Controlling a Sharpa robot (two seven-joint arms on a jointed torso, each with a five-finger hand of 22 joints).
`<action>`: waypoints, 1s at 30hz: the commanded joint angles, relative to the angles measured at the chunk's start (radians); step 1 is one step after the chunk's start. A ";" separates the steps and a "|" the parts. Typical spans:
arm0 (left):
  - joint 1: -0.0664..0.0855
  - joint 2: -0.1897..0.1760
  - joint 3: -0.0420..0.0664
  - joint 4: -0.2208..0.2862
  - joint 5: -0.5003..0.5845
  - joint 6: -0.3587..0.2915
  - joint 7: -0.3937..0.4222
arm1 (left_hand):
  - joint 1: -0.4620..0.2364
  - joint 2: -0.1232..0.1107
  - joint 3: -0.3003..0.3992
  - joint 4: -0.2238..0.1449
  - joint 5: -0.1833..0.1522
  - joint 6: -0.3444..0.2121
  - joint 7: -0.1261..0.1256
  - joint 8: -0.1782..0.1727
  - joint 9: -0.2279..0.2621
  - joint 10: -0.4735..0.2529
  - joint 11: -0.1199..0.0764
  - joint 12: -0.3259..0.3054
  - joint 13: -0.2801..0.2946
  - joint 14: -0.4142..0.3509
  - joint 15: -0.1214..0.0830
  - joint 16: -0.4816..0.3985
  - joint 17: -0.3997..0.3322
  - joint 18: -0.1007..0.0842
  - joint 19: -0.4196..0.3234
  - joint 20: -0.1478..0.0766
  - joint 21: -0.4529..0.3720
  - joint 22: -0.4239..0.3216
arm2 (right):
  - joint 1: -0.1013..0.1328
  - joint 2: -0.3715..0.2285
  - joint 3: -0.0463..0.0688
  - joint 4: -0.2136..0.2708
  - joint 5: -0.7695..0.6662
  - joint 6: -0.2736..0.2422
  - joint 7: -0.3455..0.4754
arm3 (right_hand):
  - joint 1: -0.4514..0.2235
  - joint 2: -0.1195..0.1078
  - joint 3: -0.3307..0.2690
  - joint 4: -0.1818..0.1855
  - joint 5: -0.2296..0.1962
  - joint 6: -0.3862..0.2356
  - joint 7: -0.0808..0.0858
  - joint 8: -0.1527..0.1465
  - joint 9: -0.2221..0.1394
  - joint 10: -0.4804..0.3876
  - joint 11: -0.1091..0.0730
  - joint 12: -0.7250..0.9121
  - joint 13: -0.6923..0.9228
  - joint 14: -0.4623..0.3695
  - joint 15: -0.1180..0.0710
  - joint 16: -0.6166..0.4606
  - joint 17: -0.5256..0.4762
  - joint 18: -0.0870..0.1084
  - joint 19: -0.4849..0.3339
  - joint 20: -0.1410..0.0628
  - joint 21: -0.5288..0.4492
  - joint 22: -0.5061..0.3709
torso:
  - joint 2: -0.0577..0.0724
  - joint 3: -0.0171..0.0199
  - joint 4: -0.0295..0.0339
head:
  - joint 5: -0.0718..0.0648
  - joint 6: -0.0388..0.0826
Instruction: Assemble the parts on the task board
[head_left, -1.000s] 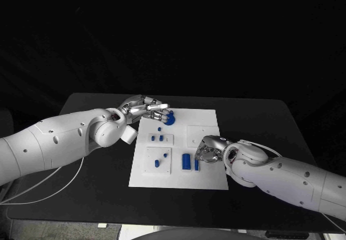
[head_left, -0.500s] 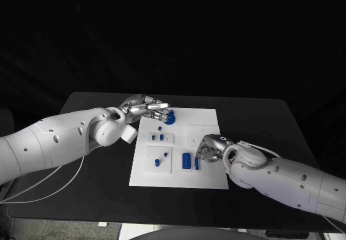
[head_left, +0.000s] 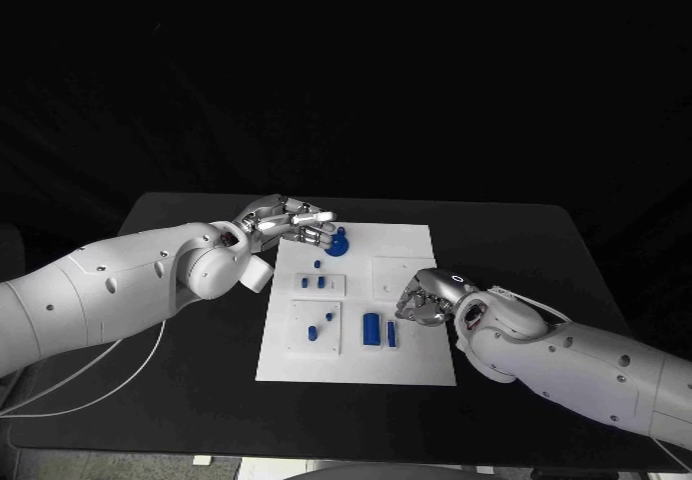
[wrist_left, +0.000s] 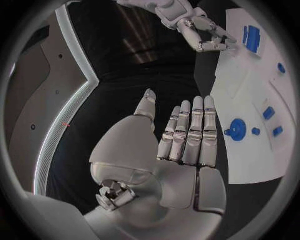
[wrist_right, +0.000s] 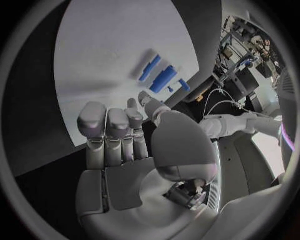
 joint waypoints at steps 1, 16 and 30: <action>0.001 0.004 0.001 -0.012 0.027 -0.041 0.038 | 0.007 0.008 -0.002 -0.003 -0.003 -0.003 -0.002 0.003 0.001 -0.004 0.000 -0.001 0.001 0.005 0.001 -0.003 0.001 0.013 -0.001 -0.004 0.003 -0.001 | 0.013 -0.010 0.020 0.006 0.189 -0.053 0.099 | 0.005 -0.015 -0.023 0.035 0.016 -0.031 0.010 0.005 0.000 -0.013 0.004 -0.012 -0.007 -0.007 -0.001 -0.012 -0.008 -0.003 -0.001 0.000 -0.027 0.106 | -0.006 -0.0006 -0.0057 | -0.007 0.022; 0.003 0.053 0.002 -0.182 0.165 -0.162 0.141 | 0.029 0.024 0.001 -0.028 0.008 0.023 -0.018 0.002 0.001 -0.009 -0.006 -0.002 0.001 -0.020 0.000 -0.004 -0.008 0.013 -0.005 -0.001 0.002 -0.002 | 0.118 0.049 0.138 -0.320 0.900 0.011 0.390 | 0.039 0.047 -0.102 0.021 0.127 -0.108 0.054 0.004 -0.001 -0.128 0.066 -0.704 -0.756 -0.160 0.075 -0.689 -0.461 0.014 -0.209 0.076 -0.849 -0.375 | -0.072 -0.0073 -0.0278 | -0.011 0.105; 0.005 0.095 0.003 -0.318 0.267 -0.216 0.174 | 0.020 0.015 0.013 -0.040 0.008 -0.158 -0.056 -0.008 -0.009 -0.270 -0.022 -0.010 -0.006 -0.327 0.003 -0.012 -0.026 0.119 -0.172 0.146 -0.079 -0.016 | 0.135 0.135 0.180 -0.536 1.089 0.137 0.520 | 0.029 0.113 -0.207 0.034 0.168 -0.226 0.070 0.001 -0.005 -0.337 0.168 -0.859 -1.130 -0.392 0.211 -0.946 -1.055 0.093 -0.524 0.306 -0.841 -1.242 | -0.108 0.0084 -0.0357 | 0.003 0.165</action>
